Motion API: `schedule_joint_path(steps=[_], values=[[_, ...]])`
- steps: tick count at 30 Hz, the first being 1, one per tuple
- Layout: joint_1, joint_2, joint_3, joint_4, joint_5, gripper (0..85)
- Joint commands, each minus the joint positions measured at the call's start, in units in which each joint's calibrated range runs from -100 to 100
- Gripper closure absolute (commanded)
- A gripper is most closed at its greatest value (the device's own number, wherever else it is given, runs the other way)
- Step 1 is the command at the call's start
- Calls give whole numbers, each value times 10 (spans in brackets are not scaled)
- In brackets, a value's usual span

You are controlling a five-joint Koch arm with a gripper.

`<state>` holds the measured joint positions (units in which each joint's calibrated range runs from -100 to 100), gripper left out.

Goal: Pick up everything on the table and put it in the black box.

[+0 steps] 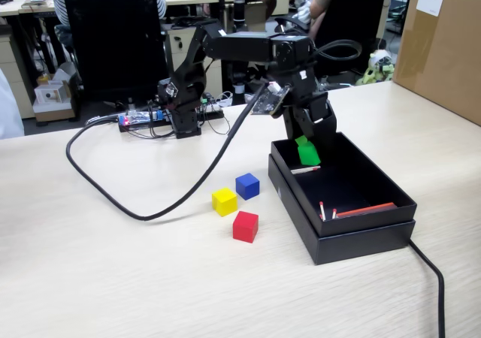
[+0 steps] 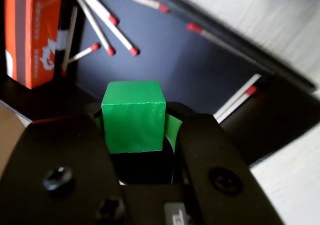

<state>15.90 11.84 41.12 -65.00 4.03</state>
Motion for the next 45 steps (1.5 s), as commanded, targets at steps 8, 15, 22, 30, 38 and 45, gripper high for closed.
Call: schedule_joint_path(steps=[8,15,22,30,38,45], values=[[10,136,105,-10,6,742],[5,130,109,-34,7,470],[-47,-205,33,-46,-18,462],[-110,-383,-217,-46,-77,407],[-147,-320,-311,-41,-97,390],[-153,-194,-279,-40,-93,390]])
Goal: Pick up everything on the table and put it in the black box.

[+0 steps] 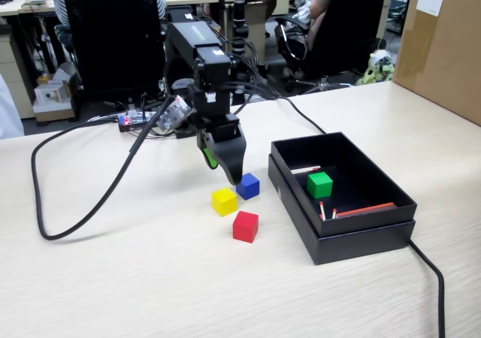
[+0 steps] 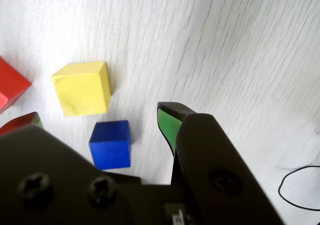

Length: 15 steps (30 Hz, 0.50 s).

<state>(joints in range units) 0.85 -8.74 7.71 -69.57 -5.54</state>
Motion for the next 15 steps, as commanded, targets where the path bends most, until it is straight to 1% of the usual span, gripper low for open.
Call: schedule_joint_path(steps=[1,5,10,12,15], values=[[-3,29,61,6,4,390],[-2,87,80,6,7,396],[-2,137,98,6,15,448],[-2,156,109,6,20,488],[-3,169,119,6,27,589]])
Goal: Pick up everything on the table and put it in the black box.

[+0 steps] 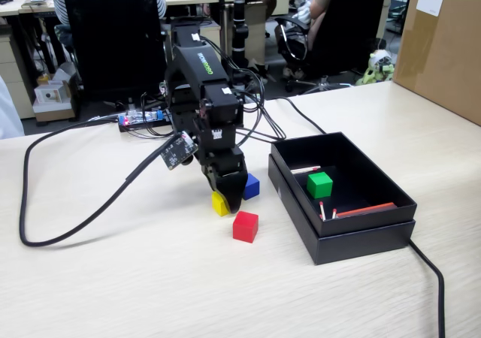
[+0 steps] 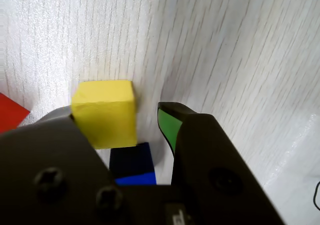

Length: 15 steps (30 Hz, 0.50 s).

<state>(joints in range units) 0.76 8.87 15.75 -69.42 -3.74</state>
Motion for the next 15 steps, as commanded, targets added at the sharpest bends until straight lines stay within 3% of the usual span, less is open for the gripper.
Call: schedule_joint_path(steps=[1,2,4,9,15], values=[[-2,-4,40,4,10,618],[-2,-7,46,4,14,688],[-4,-23,52,4,16,733],[3,-172,56,3,15,741],[50,-275,135,3,21,741]])
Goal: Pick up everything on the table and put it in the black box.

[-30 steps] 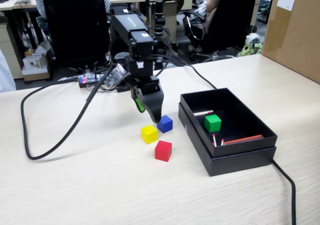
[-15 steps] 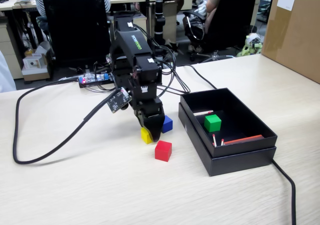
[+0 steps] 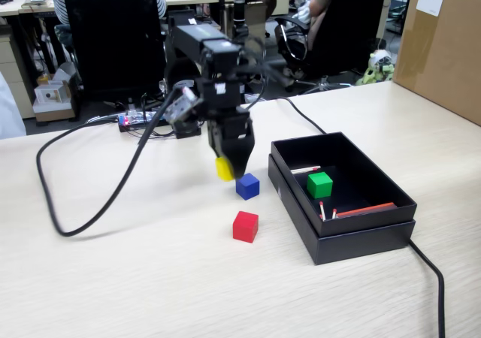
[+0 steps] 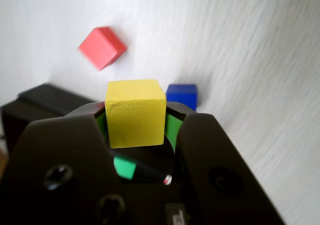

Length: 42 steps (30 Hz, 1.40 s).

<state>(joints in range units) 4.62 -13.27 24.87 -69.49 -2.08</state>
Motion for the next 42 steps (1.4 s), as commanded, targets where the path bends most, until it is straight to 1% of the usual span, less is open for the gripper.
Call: schedule_joint_path(steps=[1,4,5,7,13,20,22,23,26,28,31,36,38,39,42], values=[[27,-54,68,3,8,741],[57,-25,119,3,19,741],[83,40,169,3,32,741],[95,99,195,3,41,739],[111,219,226,3,60,738],[116,308,262,2,69,722],[118,318,265,2,69,597],[120,321,265,2,69,555],[123,325,272,2,69,481],[124,323,284,2,71,481],[122,270,293,2,72,481],[104,156,290,2,68,483],[96,109,263,1,62,483],[84,54,220,-2,61,483],[68,-32,127,-7,55,483]])
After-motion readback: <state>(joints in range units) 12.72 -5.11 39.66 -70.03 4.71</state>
